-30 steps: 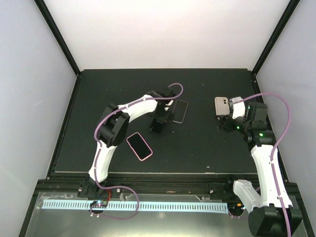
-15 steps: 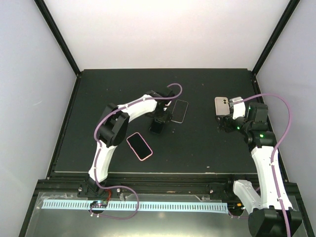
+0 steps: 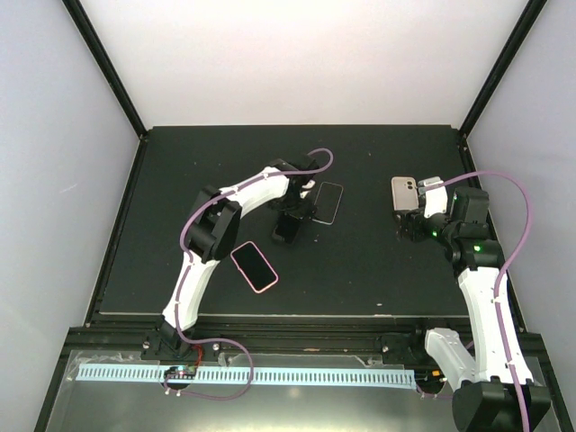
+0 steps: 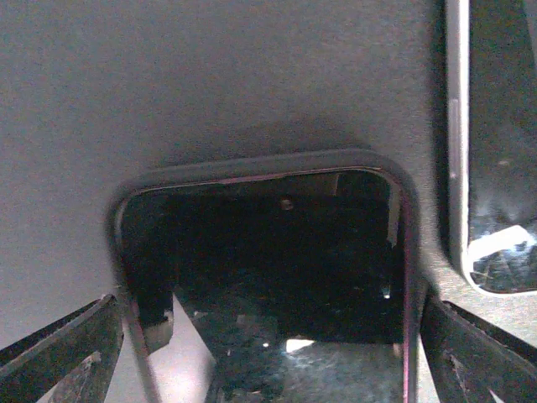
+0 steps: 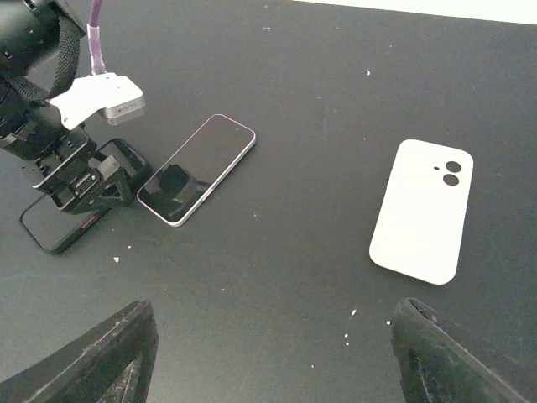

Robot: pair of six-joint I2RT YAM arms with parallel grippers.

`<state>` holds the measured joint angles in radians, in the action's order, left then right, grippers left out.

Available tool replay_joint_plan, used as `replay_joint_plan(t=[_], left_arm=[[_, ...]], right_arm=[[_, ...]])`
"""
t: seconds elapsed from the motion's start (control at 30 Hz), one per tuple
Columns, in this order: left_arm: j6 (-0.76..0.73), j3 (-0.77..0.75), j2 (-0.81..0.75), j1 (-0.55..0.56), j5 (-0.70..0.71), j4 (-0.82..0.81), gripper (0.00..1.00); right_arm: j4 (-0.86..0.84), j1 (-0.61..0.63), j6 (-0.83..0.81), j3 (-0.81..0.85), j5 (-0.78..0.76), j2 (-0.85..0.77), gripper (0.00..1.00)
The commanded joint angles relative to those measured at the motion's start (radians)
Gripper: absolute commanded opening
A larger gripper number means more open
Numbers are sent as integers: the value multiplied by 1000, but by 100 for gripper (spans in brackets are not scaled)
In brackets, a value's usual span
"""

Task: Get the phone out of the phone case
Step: Pick up the phone at the center of the board.

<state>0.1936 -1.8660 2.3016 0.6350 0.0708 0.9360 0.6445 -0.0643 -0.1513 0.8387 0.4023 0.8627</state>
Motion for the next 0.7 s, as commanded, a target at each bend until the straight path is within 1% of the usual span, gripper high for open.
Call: replay_joint_plan(t=[0.0, 0.2, 0.4, 0.5, 0.67], left_arm=[[-20, -46, 35, -17, -19, 73, 99], [-13, -25, 20, -16, -14, 63, 99], [-23, -45, 64, -33, -125, 100, 96], [-21, -42, 69, -37, -138, 107, 90], [-3, -8, 35, -37, -103, 112, 68]], right_arm=[[6, 0, -7, 0, 12, -16, 77], [8, -1, -9, 0, 15, -14, 77], [7, -1, -10, -1, 9, -20, 77], [5, -1, -10, -1, 7, -21, 77], [3, -1, -8, -2, 1, -16, 77]])
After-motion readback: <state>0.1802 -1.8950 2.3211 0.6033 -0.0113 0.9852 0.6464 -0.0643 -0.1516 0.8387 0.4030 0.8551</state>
